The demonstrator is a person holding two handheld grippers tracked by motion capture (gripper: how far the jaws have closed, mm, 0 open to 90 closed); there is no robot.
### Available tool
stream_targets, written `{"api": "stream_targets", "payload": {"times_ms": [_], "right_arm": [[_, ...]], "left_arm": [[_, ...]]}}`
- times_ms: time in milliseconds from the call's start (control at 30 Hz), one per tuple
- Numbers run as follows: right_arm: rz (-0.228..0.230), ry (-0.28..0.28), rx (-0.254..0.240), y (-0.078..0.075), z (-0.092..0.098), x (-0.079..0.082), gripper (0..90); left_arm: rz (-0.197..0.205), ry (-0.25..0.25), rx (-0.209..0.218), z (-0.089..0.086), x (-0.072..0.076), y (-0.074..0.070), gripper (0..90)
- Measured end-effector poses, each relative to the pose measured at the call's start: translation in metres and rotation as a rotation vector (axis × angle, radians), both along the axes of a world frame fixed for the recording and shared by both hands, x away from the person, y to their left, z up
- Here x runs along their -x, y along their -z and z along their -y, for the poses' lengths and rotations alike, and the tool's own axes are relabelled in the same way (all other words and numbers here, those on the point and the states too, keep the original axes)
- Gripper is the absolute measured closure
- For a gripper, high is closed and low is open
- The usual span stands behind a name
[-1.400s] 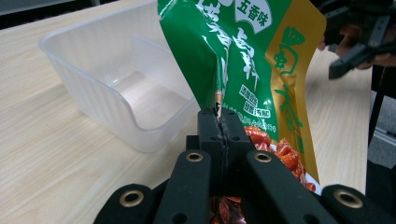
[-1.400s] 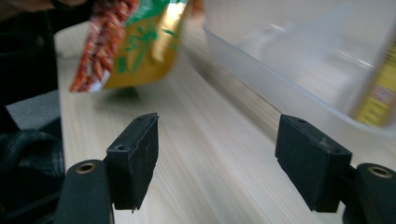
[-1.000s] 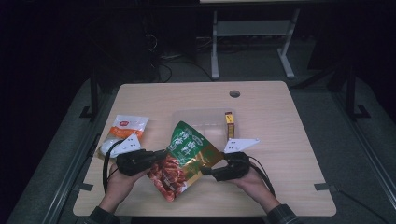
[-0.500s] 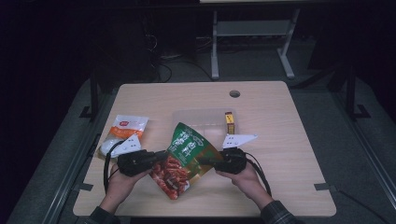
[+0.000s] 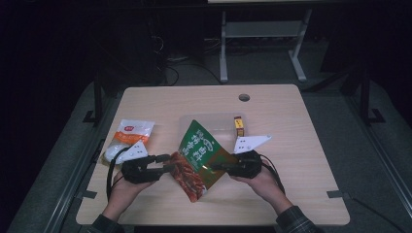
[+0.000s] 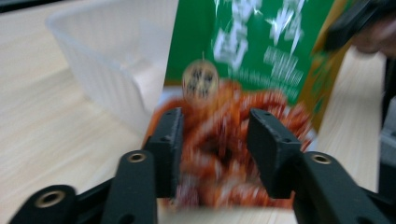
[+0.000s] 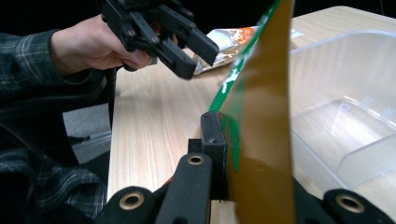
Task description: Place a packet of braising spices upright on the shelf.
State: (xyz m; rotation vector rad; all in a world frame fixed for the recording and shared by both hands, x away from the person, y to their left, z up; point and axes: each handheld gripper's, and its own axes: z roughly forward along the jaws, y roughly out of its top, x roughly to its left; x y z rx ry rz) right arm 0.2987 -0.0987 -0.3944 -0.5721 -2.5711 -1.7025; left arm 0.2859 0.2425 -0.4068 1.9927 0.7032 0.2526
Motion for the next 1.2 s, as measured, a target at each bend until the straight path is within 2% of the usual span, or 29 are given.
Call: {"api": "stream_targets", "payload": {"times_ms": [167, 200, 333, 567, 767, 833, 1100, 1200], "right_arm": [[0.007, -0.022, -0.002, -0.007, 0.002, 0.0, 90.0], [0.023, -0.03, -0.002, -0.009, 0.002, 0.0, 90.0], [0.047, -0.062, -0.009, -0.021, 0.004, 0.002, 90.0], [0.068, -0.057, -0.021, -0.041, 0.014, 0.002, 90.0], [0.111, -0.053, -0.013, -0.064, 0.028, 0.001, 90.0], [0.124, -0.042, -0.008, -0.072, 0.031, 0.0, 90.0], [0.165, 0.016, 0.015, -0.091, 0.042, -0.02, 90.0], [0.176, 0.029, 0.049, -0.095, 0.039, -0.03, 90.0]], "left_arm": [[-0.007, 0.004, -0.045, 0.0, 0.002, 0.003, 37.2], [-0.004, 0.001, -0.061, 0.0, 0.003, 0.004, 34.4], [-0.023, 0.006, -0.068, -0.001, 0.001, 0.007, 27.6], [-0.029, 0.019, -0.078, 0.0, -0.001, 0.012, 21.4], [-0.033, 0.022, -0.087, 0.002, -0.003, 0.016, 18.6], [-0.038, 0.016, -0.074, 0.003, -0.003, 0.017, 18.6], [-0.052, 0.015, -0.083, 0.001, -0.005, 0.02, 18.4], [-0.058, 0.01, -0.081, 0.001, -0.006, 0.022, 18.3]]}}
